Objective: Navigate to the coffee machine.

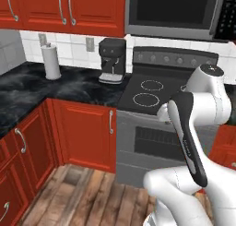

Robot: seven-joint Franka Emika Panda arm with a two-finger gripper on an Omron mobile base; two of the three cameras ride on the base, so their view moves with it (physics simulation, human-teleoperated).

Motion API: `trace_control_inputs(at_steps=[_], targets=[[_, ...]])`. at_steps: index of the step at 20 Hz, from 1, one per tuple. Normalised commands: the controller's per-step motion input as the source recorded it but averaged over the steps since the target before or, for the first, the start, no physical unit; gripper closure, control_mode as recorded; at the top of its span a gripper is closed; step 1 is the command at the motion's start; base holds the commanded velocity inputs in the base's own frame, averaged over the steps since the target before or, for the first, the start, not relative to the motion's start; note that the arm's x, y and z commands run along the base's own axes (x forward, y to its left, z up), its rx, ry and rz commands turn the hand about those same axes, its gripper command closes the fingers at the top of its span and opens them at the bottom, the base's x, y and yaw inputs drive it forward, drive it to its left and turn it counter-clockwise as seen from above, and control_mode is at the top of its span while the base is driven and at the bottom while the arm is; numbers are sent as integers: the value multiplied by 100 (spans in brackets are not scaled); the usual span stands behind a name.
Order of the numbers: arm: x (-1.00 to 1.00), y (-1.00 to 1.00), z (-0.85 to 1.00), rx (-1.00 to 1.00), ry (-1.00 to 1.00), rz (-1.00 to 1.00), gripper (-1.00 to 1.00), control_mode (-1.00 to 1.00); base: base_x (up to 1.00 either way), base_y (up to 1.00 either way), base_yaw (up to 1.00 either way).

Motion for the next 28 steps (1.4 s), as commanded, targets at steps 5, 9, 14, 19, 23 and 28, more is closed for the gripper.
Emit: trace_control_inputs(at_steps=[5, 9, 14, 19, 23, 28], targets=[[0, 0, 0, 0, 0, 0, -100, 100, 58, 21, 58], [0, 0, 0, 0, 0, 0, -100, 100, 100, 0, 7], [0, 0, 0, 0, 0, 0, -100, 100, 73, 28, -38], [0, 0, 0, 0, 0, 0, -100, 100, 54, 68, -71], [0, 0, 0, 0, 0, 0, -100, 100, 54, 64, -69], [0, 0, 0, 0, 0, 0, -100, 100, 82, 70, -52]])
